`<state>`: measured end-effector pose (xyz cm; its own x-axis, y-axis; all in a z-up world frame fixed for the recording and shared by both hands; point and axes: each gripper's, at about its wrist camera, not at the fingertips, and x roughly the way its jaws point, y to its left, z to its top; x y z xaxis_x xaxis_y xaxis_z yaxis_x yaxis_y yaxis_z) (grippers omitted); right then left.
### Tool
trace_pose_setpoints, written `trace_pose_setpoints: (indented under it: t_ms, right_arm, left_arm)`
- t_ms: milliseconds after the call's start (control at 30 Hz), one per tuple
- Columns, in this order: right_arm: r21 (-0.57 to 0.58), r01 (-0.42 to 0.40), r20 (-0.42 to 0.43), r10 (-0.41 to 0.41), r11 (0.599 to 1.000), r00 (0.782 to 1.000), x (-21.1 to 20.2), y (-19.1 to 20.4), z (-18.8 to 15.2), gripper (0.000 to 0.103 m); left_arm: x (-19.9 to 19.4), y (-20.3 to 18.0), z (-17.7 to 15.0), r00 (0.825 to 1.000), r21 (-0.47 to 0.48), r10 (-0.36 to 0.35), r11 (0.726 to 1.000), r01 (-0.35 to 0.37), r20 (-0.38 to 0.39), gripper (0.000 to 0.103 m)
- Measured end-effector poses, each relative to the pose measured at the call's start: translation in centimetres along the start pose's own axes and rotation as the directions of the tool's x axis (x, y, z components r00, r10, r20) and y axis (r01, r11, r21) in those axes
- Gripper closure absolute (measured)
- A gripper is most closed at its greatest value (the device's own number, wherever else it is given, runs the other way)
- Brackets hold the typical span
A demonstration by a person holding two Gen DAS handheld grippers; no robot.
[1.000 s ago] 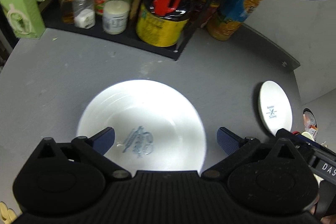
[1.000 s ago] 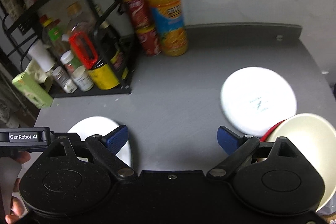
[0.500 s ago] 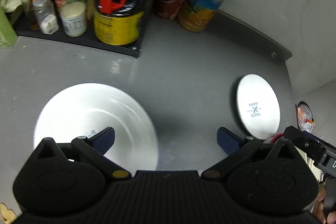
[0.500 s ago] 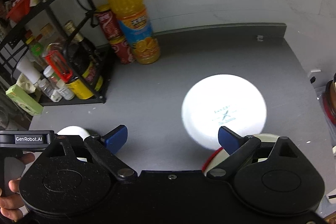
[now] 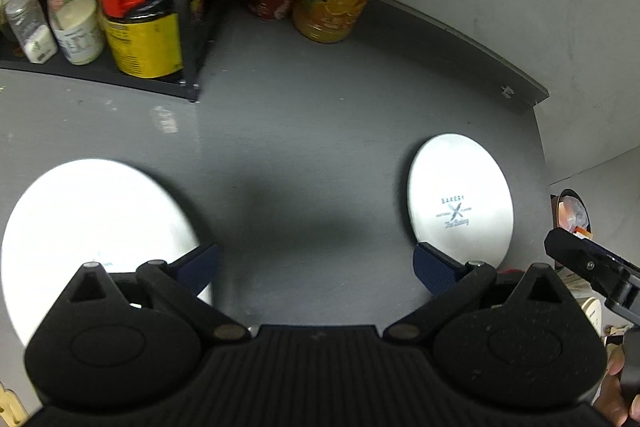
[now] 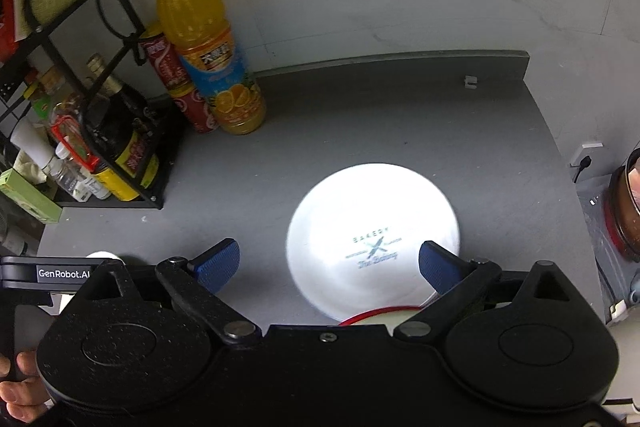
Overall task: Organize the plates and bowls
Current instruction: 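Move both grippers toward the small white 'BAKERY' plate, then close both grippers together on the 'BAKERY' plate rim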
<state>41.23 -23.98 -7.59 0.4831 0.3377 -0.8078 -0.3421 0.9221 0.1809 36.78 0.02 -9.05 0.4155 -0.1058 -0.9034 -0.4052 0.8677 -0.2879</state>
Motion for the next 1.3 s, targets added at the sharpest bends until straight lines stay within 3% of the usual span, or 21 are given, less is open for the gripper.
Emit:
trace_pose_setpoints:
  t_ms: [500, 667, 800, 1067, 1300]
  right_arm:
    - [-0.033, 0.041, -0.109, -0.045, 0.999, 0.993, 3.9, -5.7, 1.6, 0.006]
    - [-0.028, 0.026, -0.153, -0.03, 0.999, 0.988, 5.2, -7.3, 1.8, 0.007]
    - [-0.016, 0.007, -0.179, -0.009, 1.0, 0.984, 6.3, -8.4, 1.9, 0.017]
    - [0.024, -0.061, -0.231, 0.065, 0.998, 0.971, 8.4, -10.3, 2.3, 0.042]
    - [0.074, -0.089, -0.273, 0.107, 0.993, 0.956, 10.6, -12.0, 2.2, 0.061]
  left_arm:
    - [5.2, -5.2, 0.8, 0.998, -0.053, -0.056, 0.997, 0.054, -0.03, 0.003]
    - [6.8, -6.2, 0.6, 0.997, -0.087, -0.064, 0.994, 0.059, -0.047, 0.015]
    - [7.9, -6.4, 0.5, 0.996, -0.119, -0.06, 0.992, 0.052, -0.064, 0.025]
    - [10.3, -6.2, 0.1, 0.993, -0.204, -0.078, 0.977, 0.058, -0.092, 0.054]
    - [12.4, -5.7, -0.1, 0.988, -0.255, -0.088, 0.965, 0.053, -0.129, 0.07]
